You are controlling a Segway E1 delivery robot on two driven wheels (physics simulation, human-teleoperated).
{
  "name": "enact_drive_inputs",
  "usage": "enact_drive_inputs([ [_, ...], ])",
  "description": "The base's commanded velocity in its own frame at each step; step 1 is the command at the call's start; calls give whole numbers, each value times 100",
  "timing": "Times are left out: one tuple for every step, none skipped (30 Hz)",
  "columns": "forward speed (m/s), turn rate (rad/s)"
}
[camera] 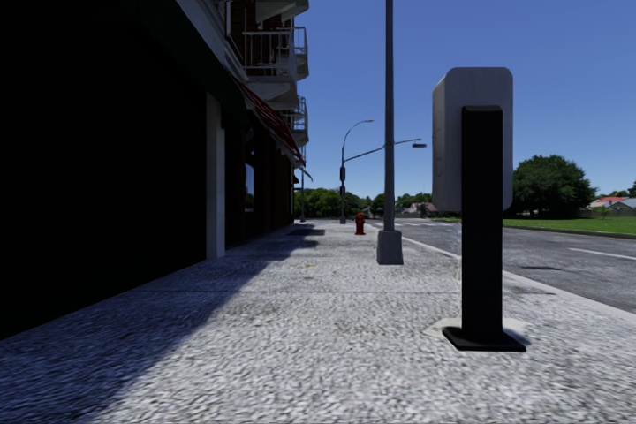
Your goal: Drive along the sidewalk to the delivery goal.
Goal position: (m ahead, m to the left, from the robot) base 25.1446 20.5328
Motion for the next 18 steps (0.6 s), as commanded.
enact_drive_inputs([
  [200,0],
  [200,0],
  [200,0],
  [200,0],
  [200,0],
  [200,13],
  [200,33],
  [200,64],
  [200,64],
  [200,86],
  [200,92],
  [200,53],
  [200,53],
  [200,9],
  [200,2],
  [200,0],
  [200,0],
  [200,0],
])
